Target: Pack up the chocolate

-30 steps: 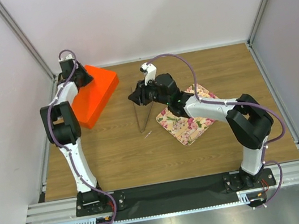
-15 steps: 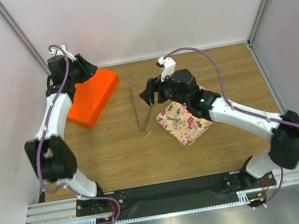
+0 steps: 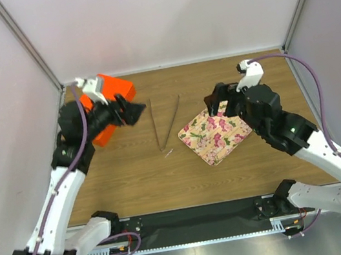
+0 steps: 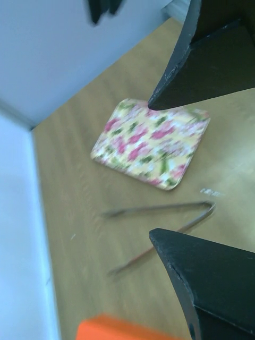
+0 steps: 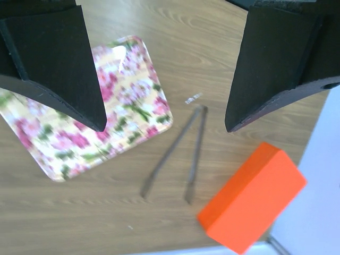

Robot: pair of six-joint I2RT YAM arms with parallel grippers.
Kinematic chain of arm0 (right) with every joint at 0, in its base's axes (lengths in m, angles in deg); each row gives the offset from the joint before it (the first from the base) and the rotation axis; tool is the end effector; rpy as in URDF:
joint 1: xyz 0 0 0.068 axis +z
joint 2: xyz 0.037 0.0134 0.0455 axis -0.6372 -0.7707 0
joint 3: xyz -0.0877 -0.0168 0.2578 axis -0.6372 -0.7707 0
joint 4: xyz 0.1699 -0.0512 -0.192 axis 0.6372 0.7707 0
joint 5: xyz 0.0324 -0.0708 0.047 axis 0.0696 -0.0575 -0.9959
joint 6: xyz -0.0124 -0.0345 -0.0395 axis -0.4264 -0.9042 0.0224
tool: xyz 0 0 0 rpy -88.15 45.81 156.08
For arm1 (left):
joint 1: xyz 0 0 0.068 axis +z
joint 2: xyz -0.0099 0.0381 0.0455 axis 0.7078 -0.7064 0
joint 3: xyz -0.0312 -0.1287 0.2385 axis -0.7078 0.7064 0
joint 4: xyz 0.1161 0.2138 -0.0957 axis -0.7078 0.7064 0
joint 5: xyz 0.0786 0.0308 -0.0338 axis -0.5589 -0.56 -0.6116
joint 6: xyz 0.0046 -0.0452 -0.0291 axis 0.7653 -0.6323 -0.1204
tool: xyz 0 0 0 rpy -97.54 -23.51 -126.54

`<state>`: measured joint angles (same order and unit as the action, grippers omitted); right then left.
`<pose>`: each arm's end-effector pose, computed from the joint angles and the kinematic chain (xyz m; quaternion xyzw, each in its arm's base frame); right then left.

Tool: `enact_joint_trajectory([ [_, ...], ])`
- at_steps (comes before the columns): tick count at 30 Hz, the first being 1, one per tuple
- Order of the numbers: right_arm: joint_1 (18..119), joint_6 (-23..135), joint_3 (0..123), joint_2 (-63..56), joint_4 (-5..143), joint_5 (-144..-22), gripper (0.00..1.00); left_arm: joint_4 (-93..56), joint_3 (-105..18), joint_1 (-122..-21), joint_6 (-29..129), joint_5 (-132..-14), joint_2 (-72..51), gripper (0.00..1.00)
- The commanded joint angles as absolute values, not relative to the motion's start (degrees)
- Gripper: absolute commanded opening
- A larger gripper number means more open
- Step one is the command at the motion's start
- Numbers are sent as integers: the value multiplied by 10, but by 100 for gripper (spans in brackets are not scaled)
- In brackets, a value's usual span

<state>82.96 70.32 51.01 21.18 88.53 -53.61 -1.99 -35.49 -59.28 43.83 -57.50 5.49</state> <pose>0.1630 0.1356 0.4096 -0.0274 0.7674 0.2080 0.6058 0.2182 -0.0700 0.4035 0.1093 0.7498 -0.3260 0.5653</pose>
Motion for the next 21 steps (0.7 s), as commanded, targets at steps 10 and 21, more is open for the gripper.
enact_joint_trajectory([
  [10,824,756,455,291,978,-491,100,27,-275,-690,486,-586,192,100],
  [21,824,720,462,285,966,-487,100,23,-288,-690,481,-585,199,100],
])
